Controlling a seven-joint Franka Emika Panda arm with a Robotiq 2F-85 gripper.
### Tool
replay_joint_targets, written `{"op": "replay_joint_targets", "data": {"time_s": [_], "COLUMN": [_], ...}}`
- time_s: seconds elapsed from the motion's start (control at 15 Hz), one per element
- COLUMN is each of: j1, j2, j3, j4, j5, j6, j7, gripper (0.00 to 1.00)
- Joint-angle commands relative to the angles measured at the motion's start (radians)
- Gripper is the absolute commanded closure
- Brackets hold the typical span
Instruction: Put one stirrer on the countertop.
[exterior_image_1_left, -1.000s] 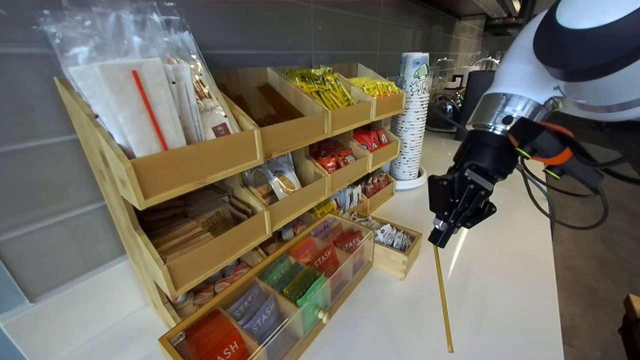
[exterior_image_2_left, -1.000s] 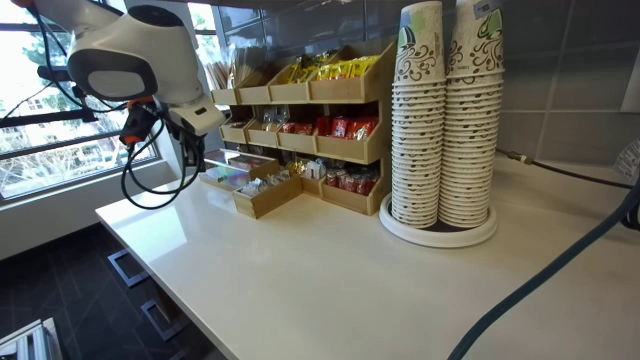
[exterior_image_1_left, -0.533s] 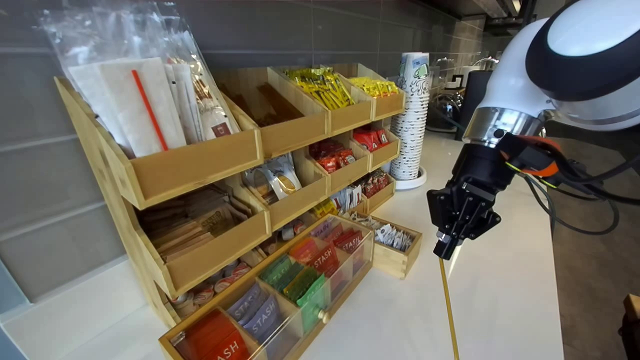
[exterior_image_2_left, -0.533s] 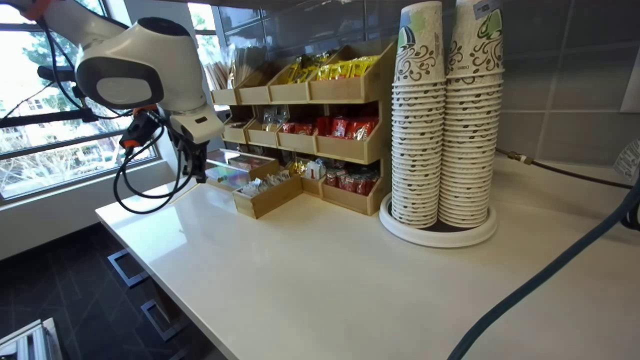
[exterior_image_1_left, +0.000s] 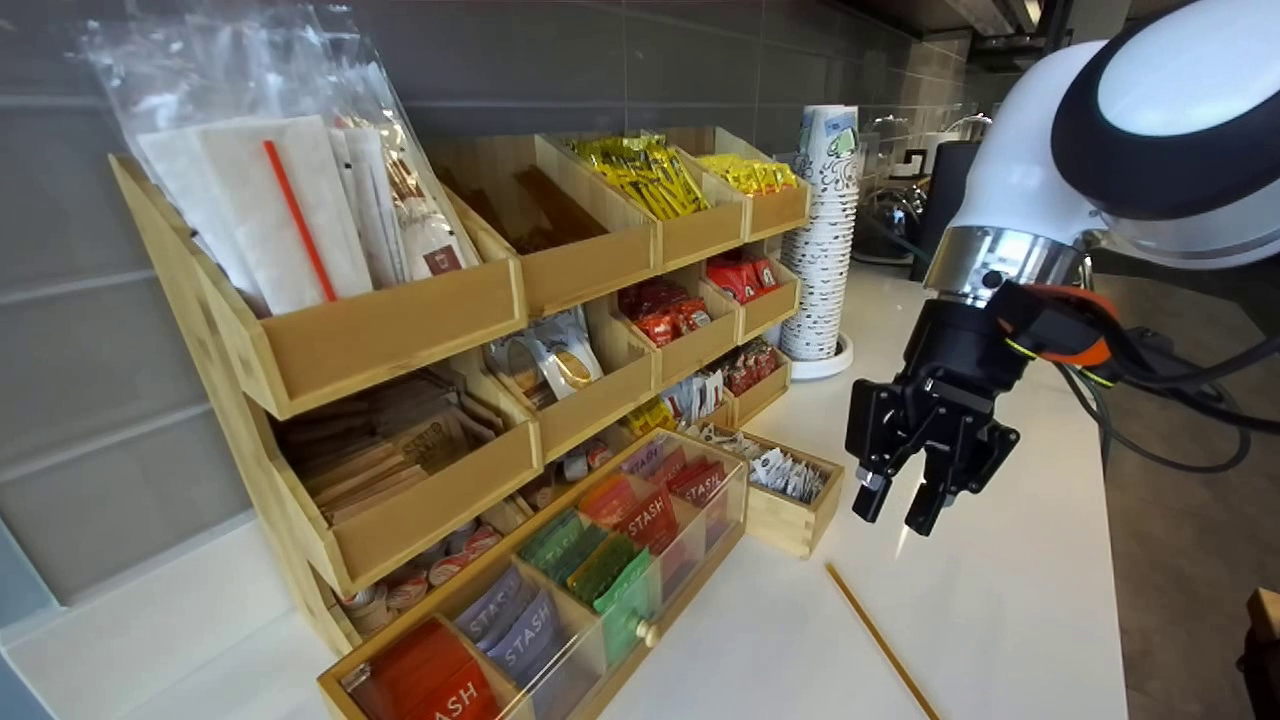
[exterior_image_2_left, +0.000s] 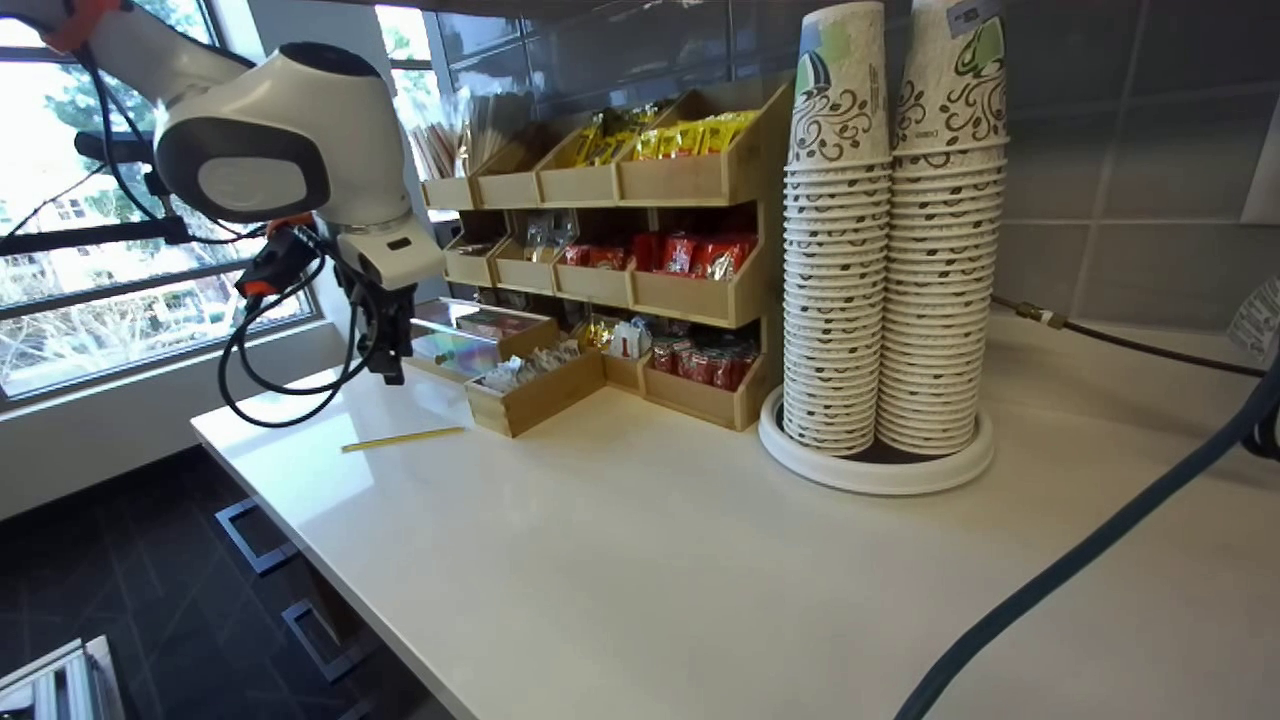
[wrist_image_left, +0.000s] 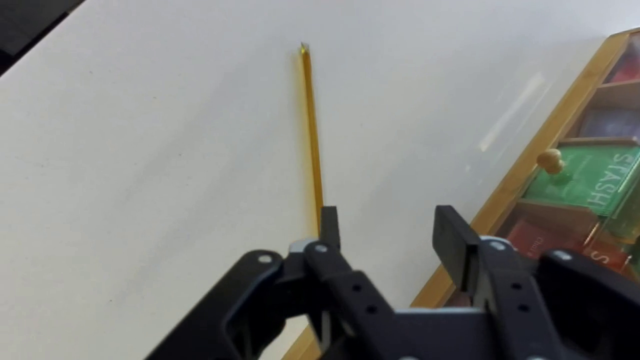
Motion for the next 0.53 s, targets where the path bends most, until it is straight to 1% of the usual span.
{"op": "replay_joint_targets", "data": {"time_s": [0.0,0.13,0.2,0.47], "j1": [0.008,0.006,0.002,-0.002], "j2": [-0.007,-0.026,-0.041,-0.109], "j3": [-0.005,-0.006,-0.002,-0.001], "j4": [0.018,0.022,0.025,0.053], "j5": [-0.045,-0.060,-0.089,-0.182], "j6": [-0.026,-0.038,-0.047,-0.092], "j7": [0.055,0.059,0.076,0.097], "gripper": [0.16,0.03,0.00,0.00]}}
